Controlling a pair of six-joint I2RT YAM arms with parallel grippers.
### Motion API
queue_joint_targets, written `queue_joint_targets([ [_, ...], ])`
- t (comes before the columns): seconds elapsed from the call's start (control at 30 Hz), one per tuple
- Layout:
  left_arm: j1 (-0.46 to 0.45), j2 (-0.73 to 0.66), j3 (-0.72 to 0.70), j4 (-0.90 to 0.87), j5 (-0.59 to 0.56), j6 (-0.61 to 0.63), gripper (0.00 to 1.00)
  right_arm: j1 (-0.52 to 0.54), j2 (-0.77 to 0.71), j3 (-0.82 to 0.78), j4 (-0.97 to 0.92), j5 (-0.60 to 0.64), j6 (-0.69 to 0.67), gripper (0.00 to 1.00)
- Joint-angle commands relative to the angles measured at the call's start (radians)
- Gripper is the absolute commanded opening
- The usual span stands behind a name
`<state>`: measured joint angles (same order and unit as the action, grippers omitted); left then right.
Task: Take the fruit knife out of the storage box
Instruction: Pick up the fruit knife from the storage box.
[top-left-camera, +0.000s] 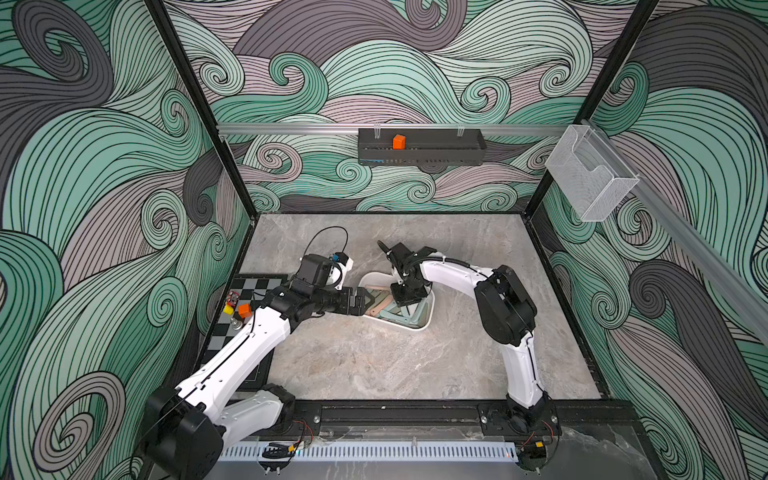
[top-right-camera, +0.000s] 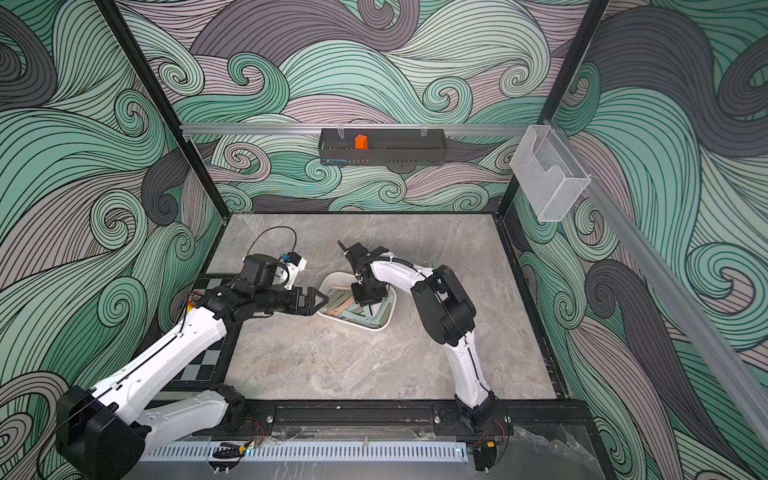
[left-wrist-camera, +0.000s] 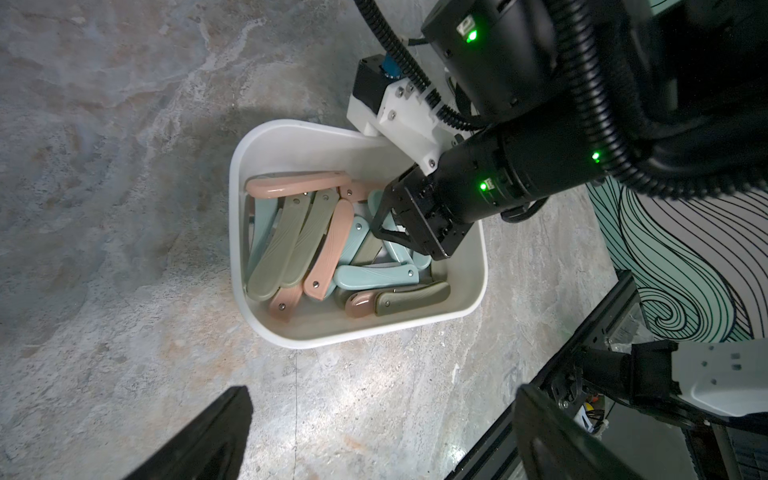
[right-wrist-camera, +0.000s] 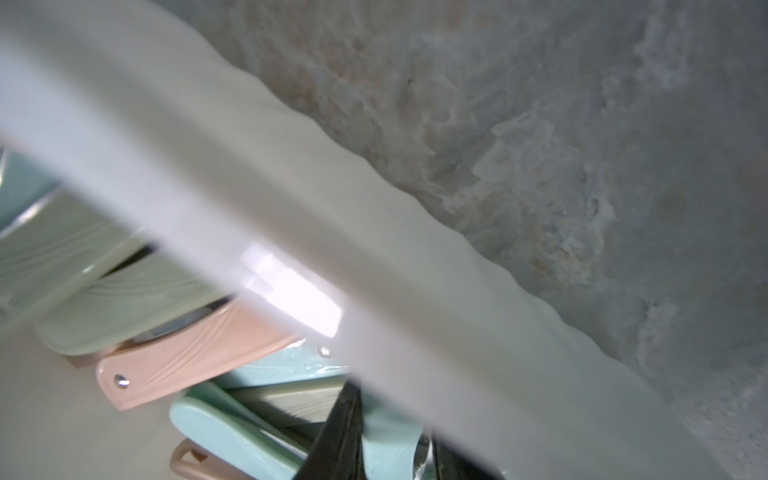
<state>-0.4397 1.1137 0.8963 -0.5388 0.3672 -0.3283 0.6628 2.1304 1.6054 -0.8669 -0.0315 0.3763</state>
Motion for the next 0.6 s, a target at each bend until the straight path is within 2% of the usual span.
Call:
queue_joint_targets([
  [0.0, 0.008, 0.007, 0.005, 0.007, 0.006, 0.015, 0.99, 0.002, 0.022, 0.017, -0.012, 0.031, -0.011, 0.28],
  [0.43, 0.011, 0.001, 0.028, -0.001, 0.005, 0.015, 0.99, 0.0, -0.051, 0.06, -0.04, 0.058, -0.048, 0.28],
  [0.57, 0.013, 0.003, 0.031, 0.004, 0.005, 0.015, 0.99, 0.001, -0.065, 0.071, -0.048, 0.072, -0.06, 0.25],
])
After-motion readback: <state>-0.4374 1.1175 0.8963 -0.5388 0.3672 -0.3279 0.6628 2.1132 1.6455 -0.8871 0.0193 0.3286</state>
